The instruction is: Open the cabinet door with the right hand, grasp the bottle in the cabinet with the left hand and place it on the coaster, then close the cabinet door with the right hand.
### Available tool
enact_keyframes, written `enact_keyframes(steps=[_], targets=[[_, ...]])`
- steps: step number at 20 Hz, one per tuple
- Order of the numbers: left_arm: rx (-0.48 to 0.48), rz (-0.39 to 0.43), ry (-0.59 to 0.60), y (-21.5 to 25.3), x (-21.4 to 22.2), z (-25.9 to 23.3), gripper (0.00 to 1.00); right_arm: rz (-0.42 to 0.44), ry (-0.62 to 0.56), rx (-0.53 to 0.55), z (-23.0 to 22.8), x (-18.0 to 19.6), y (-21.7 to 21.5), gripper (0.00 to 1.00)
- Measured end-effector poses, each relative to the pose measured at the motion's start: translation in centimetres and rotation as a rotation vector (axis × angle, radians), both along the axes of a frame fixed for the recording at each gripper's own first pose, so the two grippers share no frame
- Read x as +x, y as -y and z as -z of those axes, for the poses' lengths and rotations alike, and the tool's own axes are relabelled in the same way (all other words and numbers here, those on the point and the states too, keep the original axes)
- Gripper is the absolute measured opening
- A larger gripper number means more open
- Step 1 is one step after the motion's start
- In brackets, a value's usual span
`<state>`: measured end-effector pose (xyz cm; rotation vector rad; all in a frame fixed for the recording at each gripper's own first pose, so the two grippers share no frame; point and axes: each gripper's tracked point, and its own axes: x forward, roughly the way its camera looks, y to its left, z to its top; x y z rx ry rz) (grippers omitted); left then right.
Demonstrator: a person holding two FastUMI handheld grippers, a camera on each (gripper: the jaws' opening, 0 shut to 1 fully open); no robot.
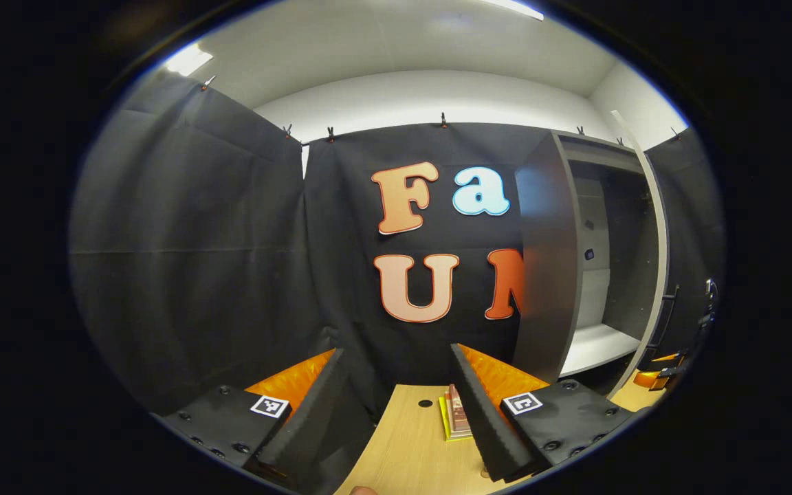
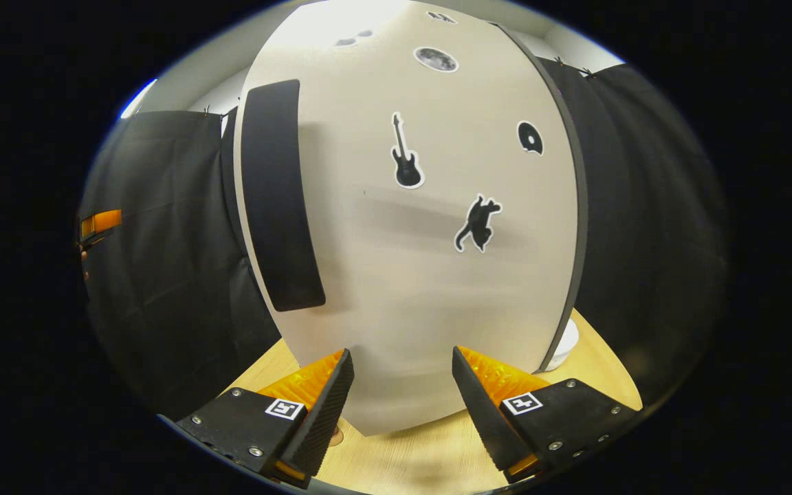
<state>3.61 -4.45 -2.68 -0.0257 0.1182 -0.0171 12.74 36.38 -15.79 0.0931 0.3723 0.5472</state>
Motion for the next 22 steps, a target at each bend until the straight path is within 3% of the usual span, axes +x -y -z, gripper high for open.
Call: enact_keyframes(steps=[22], targets=[[0.012,0.01,-0.009,-3.7,6.6,2.9,0.97,0.079,-0.032,-0.009,2.6,3.1,-2.7,0.9]])
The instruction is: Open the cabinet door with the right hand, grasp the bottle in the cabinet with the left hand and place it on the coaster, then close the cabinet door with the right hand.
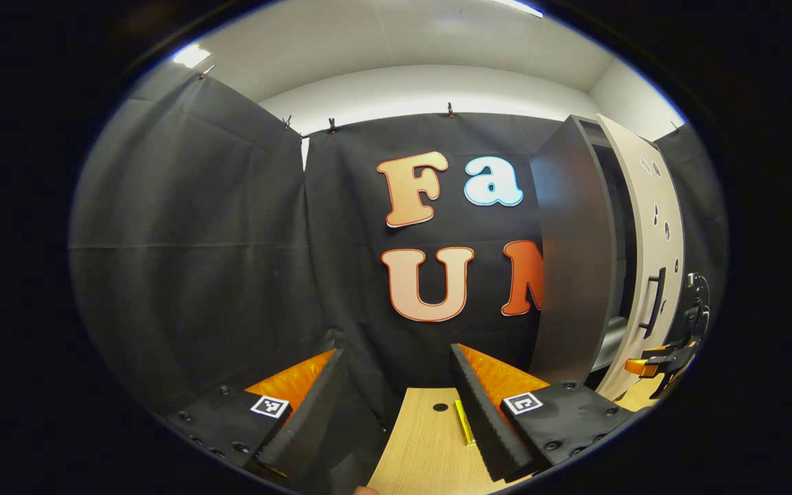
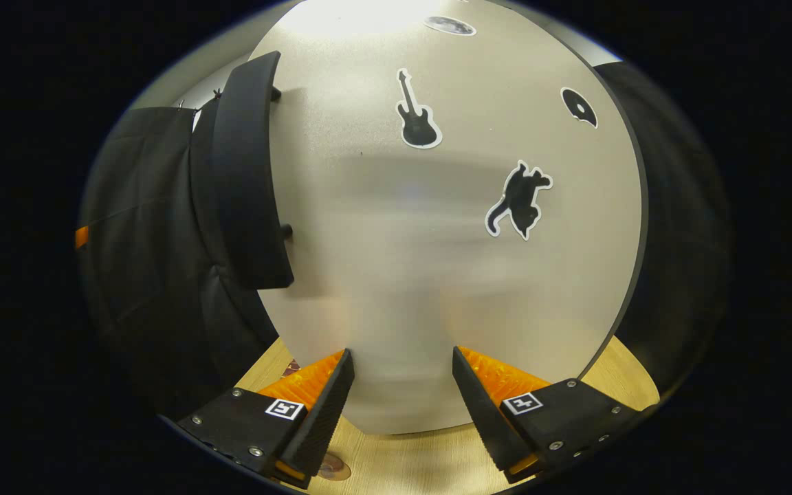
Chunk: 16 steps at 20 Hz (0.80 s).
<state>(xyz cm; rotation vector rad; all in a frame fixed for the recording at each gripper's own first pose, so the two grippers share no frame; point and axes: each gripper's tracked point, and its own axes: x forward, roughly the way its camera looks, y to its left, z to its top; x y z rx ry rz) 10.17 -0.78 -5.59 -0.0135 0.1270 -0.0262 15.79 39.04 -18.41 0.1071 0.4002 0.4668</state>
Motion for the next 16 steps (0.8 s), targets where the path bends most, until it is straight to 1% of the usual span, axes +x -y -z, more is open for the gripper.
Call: enact_keyframes(steps=[3,6,8,12,16], targets=[[-0.002,-0.012,-0.007,-0.5,0.7,0.6,0.97,0.01,0.006,-0.011,0.0,0.2,-0.1,0.9],[-0.009,-0.017,-0.013,-0.8,0.8,1.0,0.97,0.038,0.018,-0.034,0.2,0.4,0.0,0.89],[-0.004,-0.022,-0.012,-1.0,1.0,1.1,0.97,0.05,0.026,-0.041,0.3,0.4,0.0,0.88],[0.002,-0.028,-0.008,-1.2,1.1,1.3,0.97,0.068,0.034,-0.05,0.3,0.5,0.0,0.88],[0.004,-0.034,-0.014,-1.5,1.1,1.5,0.97,0.085,0.062,-0.09,0.5,0.4,0.0,0.88]])
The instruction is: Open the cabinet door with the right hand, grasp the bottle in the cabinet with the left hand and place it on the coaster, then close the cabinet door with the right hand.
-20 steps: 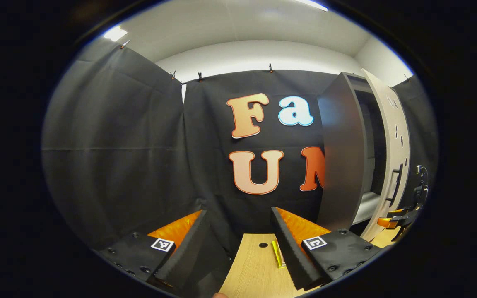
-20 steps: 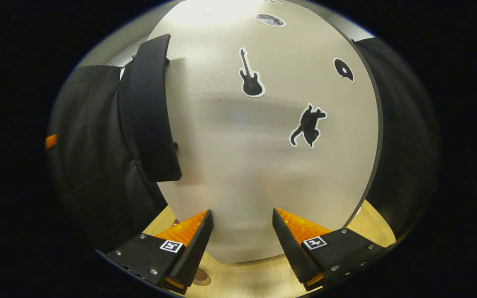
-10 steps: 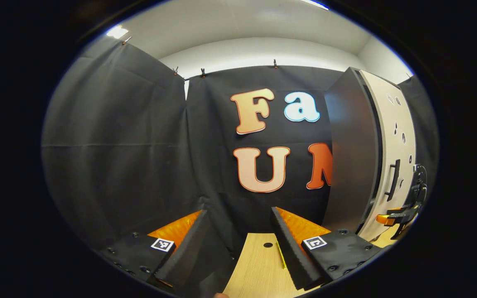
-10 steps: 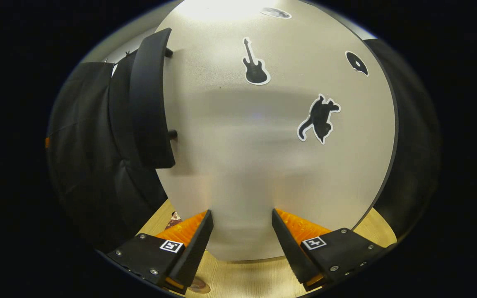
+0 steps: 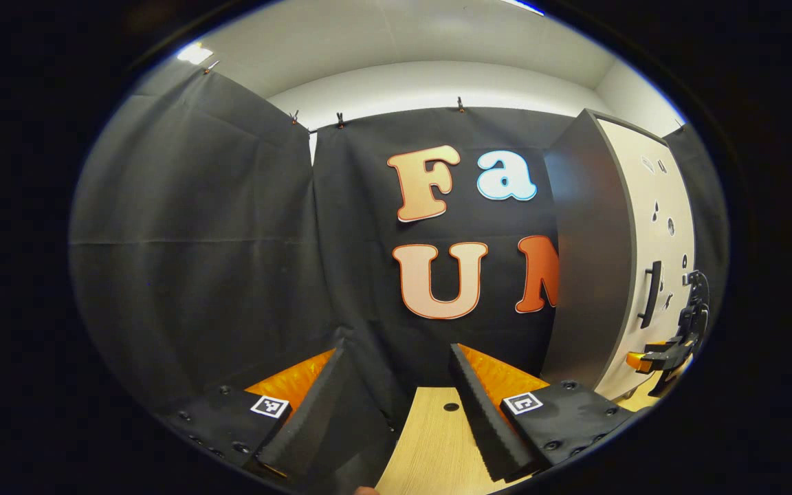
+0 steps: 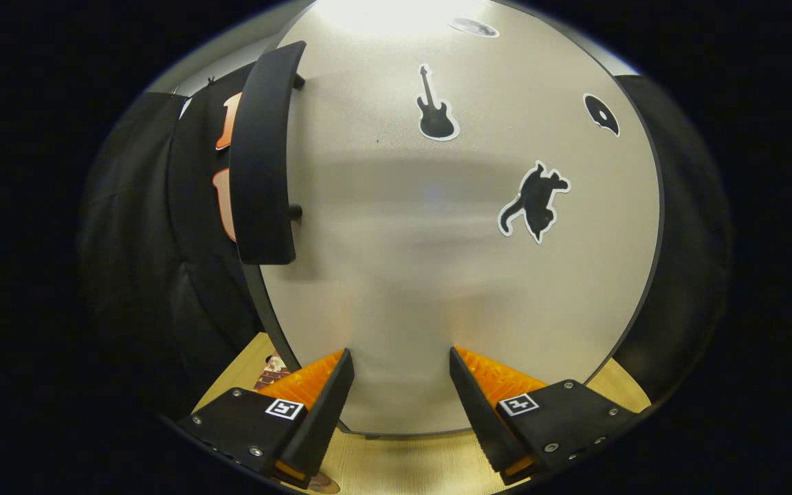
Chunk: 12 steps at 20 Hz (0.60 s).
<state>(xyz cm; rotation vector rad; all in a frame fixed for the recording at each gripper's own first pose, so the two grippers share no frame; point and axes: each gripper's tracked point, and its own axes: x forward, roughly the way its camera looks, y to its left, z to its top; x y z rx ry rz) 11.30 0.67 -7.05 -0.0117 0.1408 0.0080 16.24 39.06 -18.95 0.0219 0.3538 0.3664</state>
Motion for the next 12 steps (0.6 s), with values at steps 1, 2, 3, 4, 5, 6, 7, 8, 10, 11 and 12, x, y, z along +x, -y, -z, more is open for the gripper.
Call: enact_keyframes(steps=[1,2,3,4,5,6,7,8,10,11,12], targets=[[0.0,-0.002,0.0,0.0,0.0,0.0,0.97,0.0,0.004,-0.012,0.2,0.0,0.0,0.88],[0.001,-0.004,0.0,0.0,0.1,-0.1,0.97,-0.005,0.011,-0.023,0.1,0.0,0.0,0.88],[0.003,-0.007,0.0,0.0,0.1,-0.1,0.97,-0.004,0.01,-0.035,0.1,-0.1,0.3,0.88],[0.004,-0.009,0.001,0.0,0.0,-0.2,0.97,-0.001,0.014,-0.042,-0.2,-0.1,0.7,0.88],[0.003,-0.009,0.004,0.1,0.0,-0.2,0.97,0.003,0.025,-0.042,-0.7,-0.1,1.2,0.88],[0.002,-0.009,0.006,0.1,-0.1,-0.4,0.97,0.007,0.037,-0.043,-1.4,-0.2,1.9,0.88],[0.001,-0.008,0.009,0.1,-0.2,-0.6,0.97,0.011,0.046,-0.047,-2.1,-0.3,2.7,0.88],[0.002,-0.009,0.013,0.1,-0.2,-0.8,0.97,0.016,0.049,-0.052,-2.8,-0.6,3.6,0.88],[0.0,-0.005,0.02,0.3,-0.3,-1.2,0.97,0.018,0.051,-0.051,-4.7,-1.7,5.5,0.88],[-0.001,-0.002,0.026,0.4,-0.4,-1.4,0.97,0.016,0.06,-0.051,-6.0,-2.3,6.5,0.88],[-0.001,0.001,0.032,0.6,-0.6,-1.7,0.97,0.015,0.075,-0.055,-7.4,-2.9,7.6,0.88]])
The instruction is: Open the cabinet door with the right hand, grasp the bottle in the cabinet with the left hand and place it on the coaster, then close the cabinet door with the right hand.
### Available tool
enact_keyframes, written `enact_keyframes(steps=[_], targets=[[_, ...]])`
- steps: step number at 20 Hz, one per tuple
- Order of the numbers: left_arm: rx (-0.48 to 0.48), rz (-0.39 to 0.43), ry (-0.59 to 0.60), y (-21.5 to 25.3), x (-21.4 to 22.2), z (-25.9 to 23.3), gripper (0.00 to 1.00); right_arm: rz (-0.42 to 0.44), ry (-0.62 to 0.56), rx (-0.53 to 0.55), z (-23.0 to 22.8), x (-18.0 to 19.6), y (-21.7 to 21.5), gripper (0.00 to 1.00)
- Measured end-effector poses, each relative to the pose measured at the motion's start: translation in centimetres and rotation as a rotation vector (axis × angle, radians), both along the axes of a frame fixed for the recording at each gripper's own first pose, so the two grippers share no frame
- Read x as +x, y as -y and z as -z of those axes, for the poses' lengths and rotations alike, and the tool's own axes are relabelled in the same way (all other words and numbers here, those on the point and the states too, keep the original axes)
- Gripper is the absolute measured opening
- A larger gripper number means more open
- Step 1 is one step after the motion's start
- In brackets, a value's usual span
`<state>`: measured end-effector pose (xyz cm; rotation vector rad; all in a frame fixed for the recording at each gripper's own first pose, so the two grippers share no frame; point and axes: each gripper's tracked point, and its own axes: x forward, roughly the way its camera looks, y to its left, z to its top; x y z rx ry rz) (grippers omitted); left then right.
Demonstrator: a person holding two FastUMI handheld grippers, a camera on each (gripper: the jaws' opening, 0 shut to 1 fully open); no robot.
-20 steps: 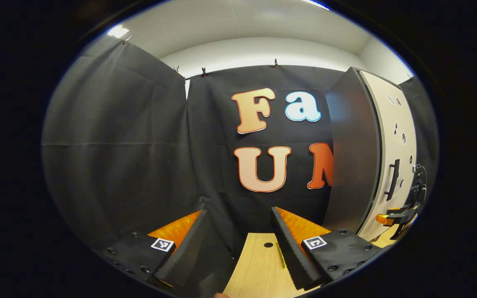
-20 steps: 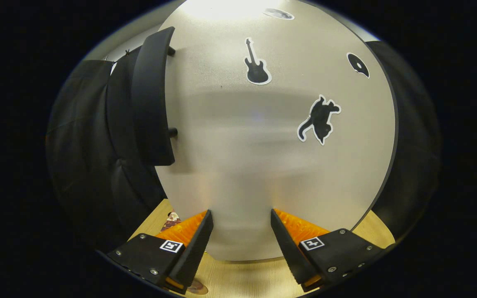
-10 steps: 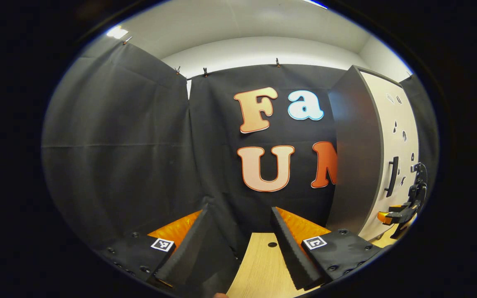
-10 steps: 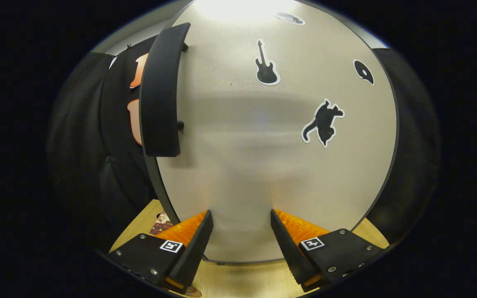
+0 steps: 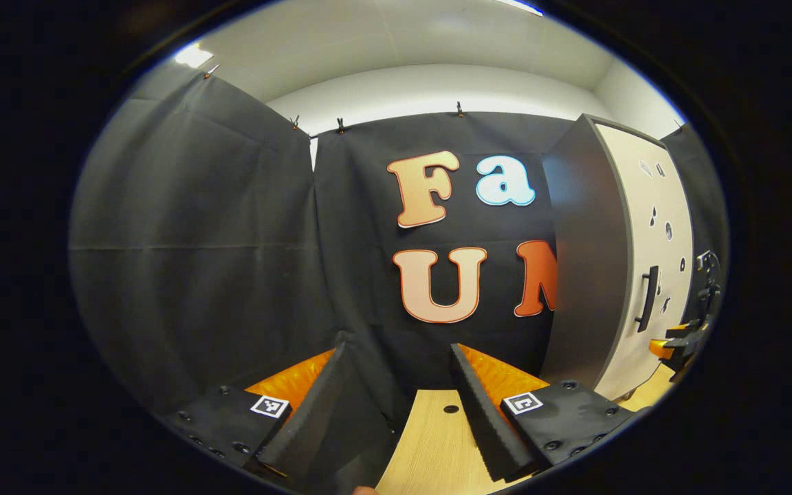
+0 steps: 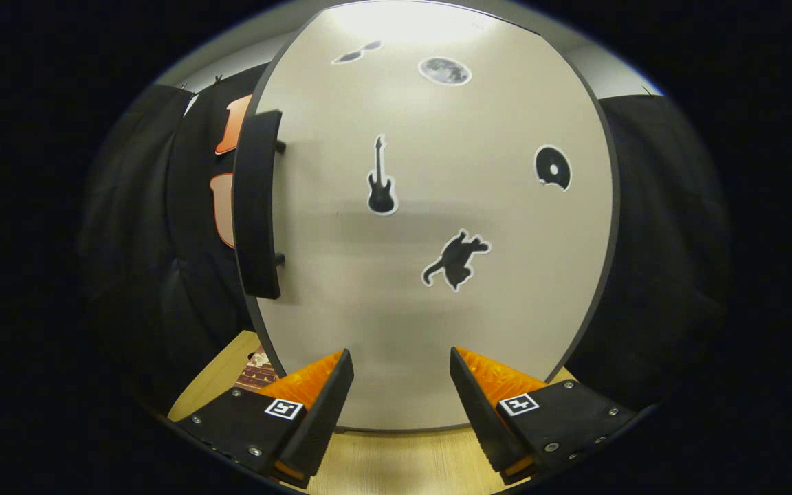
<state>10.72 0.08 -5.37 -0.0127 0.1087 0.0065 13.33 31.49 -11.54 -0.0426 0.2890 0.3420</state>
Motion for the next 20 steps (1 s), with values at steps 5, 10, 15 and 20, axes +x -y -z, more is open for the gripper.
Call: enact_keyframes(steps=[5,10,15,20], targets=[[-0.007,0.007,0.02,0.7,-0.6,-1.2,0.97,-0.003,0.11,-0.013,-8.4,-3.0,4.7,0.88],[-0.004,0.01,0.041,0.8,-1.7,-2.4,0.97,-0.007,0.195,0.014,-14.7,-6.9,8.9,0.88],[0.004,-0.019,0.066,-0.1,-3.1,-3.6,0.97,0.034,0.249,-0.018,-17.8,-10.0,13.0,0.88],[-0.002,-0.031,0.085,-0.5,-4.0,-4.5,0.97,0.056,0.269,0.012,-19.3,-11.8,14.8,0.88]])
